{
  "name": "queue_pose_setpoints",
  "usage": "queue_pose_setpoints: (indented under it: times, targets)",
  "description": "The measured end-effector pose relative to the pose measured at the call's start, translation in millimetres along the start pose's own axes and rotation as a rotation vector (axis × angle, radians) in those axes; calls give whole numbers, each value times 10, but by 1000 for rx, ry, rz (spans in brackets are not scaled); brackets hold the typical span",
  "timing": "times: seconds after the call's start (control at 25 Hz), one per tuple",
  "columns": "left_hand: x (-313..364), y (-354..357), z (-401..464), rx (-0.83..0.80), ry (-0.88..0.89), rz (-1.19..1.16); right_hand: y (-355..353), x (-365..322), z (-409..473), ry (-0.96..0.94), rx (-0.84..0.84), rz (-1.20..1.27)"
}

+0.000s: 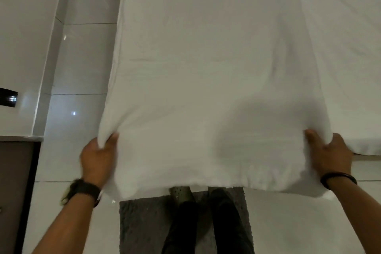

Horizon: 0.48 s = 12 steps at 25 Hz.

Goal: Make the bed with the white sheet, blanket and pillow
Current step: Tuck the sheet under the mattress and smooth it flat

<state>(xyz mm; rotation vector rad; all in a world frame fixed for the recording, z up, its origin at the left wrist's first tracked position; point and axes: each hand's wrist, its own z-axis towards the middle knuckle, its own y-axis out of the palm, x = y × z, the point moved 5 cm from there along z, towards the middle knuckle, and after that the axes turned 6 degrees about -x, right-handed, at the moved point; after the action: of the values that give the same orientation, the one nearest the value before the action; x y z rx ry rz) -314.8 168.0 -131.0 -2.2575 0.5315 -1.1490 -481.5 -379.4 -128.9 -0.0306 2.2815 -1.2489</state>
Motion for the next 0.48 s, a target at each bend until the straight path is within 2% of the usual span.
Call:
queue_pose_setpoints:
  times: [0.08,0.12,0.2,0.32,0.48]
  targets:
    - [-319,-124,-9,-10,-44,230,147,80,-58,24,-30,-119]
    - [-439,-83,54,-37,-96,270,249,105,-62,52,-60,-155]
    - [-516,46,196,-81,-161,318,482,95,-34,107,-102,-187]
    - [-516,3,303,-60,-125,367,645,10,-4,75,-88,-185]
    - [-579,4,251,-55,-199,372,684,159,2,115,-80,-213]
